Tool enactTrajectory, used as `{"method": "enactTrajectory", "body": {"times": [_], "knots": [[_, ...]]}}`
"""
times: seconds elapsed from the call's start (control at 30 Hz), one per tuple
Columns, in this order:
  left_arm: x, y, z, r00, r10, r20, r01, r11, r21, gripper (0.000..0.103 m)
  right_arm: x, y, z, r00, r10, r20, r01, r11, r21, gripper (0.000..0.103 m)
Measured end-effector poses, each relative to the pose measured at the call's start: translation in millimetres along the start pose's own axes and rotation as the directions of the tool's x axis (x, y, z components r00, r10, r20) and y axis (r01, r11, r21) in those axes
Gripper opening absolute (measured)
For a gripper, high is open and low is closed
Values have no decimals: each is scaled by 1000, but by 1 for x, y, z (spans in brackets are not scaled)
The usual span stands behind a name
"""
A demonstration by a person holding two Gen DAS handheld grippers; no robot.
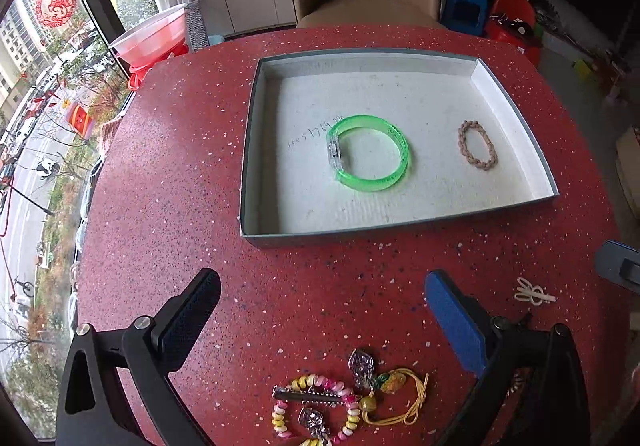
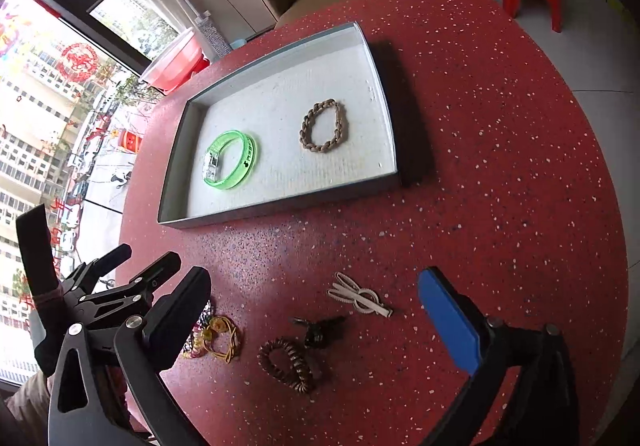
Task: Organize jewelry
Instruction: 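Grasp the pink-and-yellow beaded bracelet with the left tool while the right tool grasps the brown coil hair tie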
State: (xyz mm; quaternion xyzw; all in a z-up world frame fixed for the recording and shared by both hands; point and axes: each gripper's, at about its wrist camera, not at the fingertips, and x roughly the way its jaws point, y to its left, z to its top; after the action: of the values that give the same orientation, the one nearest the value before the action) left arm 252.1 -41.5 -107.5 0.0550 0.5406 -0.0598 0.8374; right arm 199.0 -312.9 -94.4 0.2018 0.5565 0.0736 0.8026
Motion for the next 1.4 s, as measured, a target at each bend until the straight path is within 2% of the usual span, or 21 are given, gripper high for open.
{"method": "enactTrajectory", "body": {"times": [0.23, 0.33, 0.43, 0.63, 0.77, 0.93, 0.97, 1.13, 1.23, 1.4], "knots": [[-11, 30, -56, 998, 27, -65, -32, 997, -71, 103, 2, 0, -57, 992, -105, -74, 110, 991, 71, 103], [-11, 43, -71, 995, -11, -94, 3, 996, -86, 103, 7, 0, -74, 987, -126, -101, 136, 985, 103, 103], [-10, 51, -83, 994, -34, -107, 24, 995, -94, 103, 13, 5, -84, 982, -148, -115, 161, 981, 109, 103], [-2, 70, -85, 991, -47, -122, 31, 991, -129, 103, 20, 11, -88, 977, -180, -117, 194, 973, 124, 101], [2, 75, -90, 989, -63, -134, 45, 990, -134, 99, 28, 17, -86, 973, -195, -120, 209, 971, 118, 93], [9, 72, -98, 982, -89, -166, 69, 990, -121, 92, 38, 21, -82, 969, -211, -129, 225, 968, 109, 73], [11, 72, -98, 981, -94, -170, 73, 990, -123, 88, 39, 21, -82, 968, -214, -128, 228, 968, 105, 72], [20, 71, -97, 977, -107, -185, 82, 987, -137, 88, 56, 29, -73, 964, -232, -132, 244, 966, 84, 62], [22, 65, -95, 979, -97, -179, 79, 991, -108, 88, 66, 33, -71, 957, -253, -142, 263, 963, 63, 56], [25, 53, -94, 983, -65, -172, 56, 997, -57, 85, 74, 44, -69, 947, -298, -122, 302, 953, 17, 53]]}}
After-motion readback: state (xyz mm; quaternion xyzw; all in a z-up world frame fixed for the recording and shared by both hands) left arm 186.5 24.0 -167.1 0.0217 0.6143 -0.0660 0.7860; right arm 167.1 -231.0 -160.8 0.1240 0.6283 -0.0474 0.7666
